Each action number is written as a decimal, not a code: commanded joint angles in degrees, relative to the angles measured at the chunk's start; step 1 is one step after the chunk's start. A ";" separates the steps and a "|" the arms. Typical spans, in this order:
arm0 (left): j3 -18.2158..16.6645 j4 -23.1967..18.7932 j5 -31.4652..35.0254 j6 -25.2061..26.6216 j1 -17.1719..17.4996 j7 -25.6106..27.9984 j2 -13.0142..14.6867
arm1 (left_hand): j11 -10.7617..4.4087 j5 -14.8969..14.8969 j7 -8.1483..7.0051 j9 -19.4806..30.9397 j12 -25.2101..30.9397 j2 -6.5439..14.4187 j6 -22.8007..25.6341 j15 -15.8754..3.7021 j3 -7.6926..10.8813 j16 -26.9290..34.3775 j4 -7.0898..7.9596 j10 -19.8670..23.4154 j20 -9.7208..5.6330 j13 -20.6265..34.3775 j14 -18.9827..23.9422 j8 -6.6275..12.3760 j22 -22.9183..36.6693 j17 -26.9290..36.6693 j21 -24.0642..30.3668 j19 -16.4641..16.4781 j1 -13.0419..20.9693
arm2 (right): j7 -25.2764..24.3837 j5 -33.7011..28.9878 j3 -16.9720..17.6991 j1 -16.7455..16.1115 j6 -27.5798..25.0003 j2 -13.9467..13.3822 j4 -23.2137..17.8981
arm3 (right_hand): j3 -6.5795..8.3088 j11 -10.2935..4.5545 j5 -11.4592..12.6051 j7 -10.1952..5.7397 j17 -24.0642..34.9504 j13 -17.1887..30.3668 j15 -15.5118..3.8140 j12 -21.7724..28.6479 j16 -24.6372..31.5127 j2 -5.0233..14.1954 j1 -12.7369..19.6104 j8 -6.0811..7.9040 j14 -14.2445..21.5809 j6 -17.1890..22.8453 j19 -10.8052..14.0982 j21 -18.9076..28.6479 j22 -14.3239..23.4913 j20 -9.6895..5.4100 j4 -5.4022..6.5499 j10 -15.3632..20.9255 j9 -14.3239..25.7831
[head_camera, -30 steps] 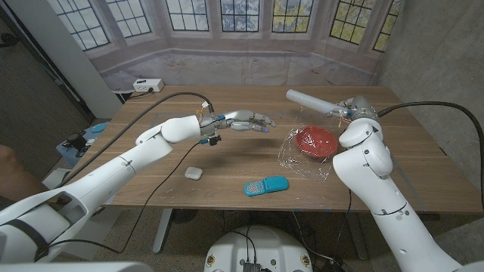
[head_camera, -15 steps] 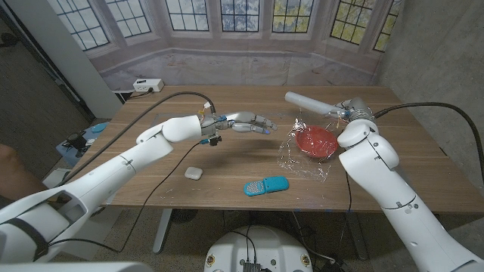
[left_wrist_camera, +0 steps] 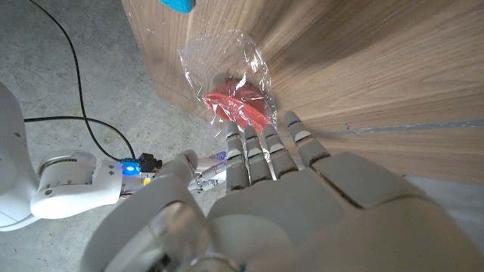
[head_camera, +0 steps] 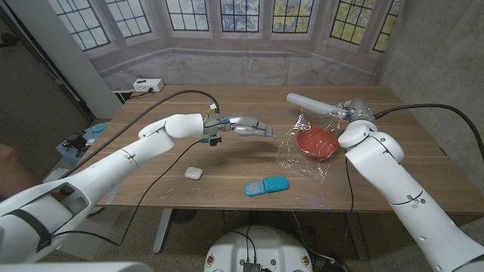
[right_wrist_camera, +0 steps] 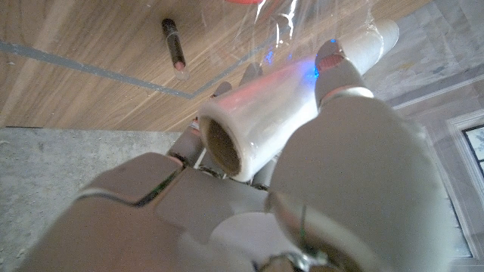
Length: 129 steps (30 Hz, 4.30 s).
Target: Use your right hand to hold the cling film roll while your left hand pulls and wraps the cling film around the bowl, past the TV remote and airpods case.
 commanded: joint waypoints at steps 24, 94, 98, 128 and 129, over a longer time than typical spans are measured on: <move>3.46 0.16 9.26 0.61 -2.72 -2.32 -0.38 | 0.37 0.61 -5.39 -0.61 -2.11 -0.35 -20.85 -0.30 3.62 -1.03 3.68 -14.88 -2.17 -1.12 -15.55 -1.41 -0.58 -0.60 -2.29 -11.24 -11.31 | -11.78 14.90 2.06 -1.56 5.36 -4.32 1.72 | -0.44 -0.21 0.37 -0.47 0.24 0.09 -5.35 0.27 0.27 5.80 2.28 0.23 0.53 3.49 0.54 0.05 0.18 -0.89 -0.06 0.65 0.47; 10.25 9.48 17.70 -2.07 -9.46 -3.90 -6.00 | 0.98 0.25 -3.83 -0.65 -0.78 0.00 -25.62 -0.51 3.91 0.31 4.61 -17.06 -4.37 -1.26 -17.03 -0.40 -0.34 -0.39 -1.77 -19.47 -19.39 | -16.80 23.40 3.96 -2.79 13.95 -6.92 6.07 | -1.12 -0.22 0.40 -0.67 0.20 0.29 -5.45 0.07 0.42 6.18 2.63 0.13 1.14 3.84 1.11 0.11 0.18 -1.06 0.00 0.63 0.59; 10.63 10.33 18.16 -2.31 -9.89 -3.63 -6.38 | 1.06 0.24 -3.73 -0.65 -0.94 0.00 -25.77 -0.34 3.87 0.06 4.62 -17.41 -4.30 -1.25 -17.62 -0.47 -0.33 -0.38 -1.75 -19.68 -19.43 | -16.99 23.63 3.88 -2.69 13.99 -6.96 6.18 | -1.13 -0.16 0.41 -0.66 0.14 0.34 -5.40 0.29 0.38 6.26 2.67 0.13 1.22 3.90 1.12 0.10 0.18 -1.08 0.02 1.18 0.60; 12.55 12.65 19.86 -2.17 -12.09 -3.59 -7.85 | 1.25 0.21 -3.41 -0.63 -0.87 0.00 -25.09 -0.02 3.68 0.24 4.65 -17.03 -4.33 -1.24 -17.11 -0.24 -0.27 -0.36 -1.44 -19.95 -19.54 | -17.15 25.03 4.35 -2.05 15.41 -8.04 7.90 | -1.44 -0.14 0.38 -0.61 0.06 0.35 -5.45 0.19 0.34 6.31 2.85 0.06 1.40 3.95 1.39 0.13 0.19 -1.21 0.01 1.27 0.66; 12.57 12.56 19.84 -2.01 -12.07 -3.69 -7.83 | 1.25 0.21 -3.39 -0.63 -0.87 0.00 -25.08 -0.03 3.68 0.24 4.65 -17.03 -4.29 -1.24 -17.11 -0.23 -0.26 -0.36 -1.44 -19.99 -19.54 | -17.14 25.05 4.37 -2.05 15.53 -8.10 8.03 | -1.46 -0.14 0.38 -0.53 0.06 0.34 -5.46 0.18 0.32 6.28 2.86 0.04 1.37 3.90 1.38 0.12 0.19 -1.21 -0.01 1.26 0.67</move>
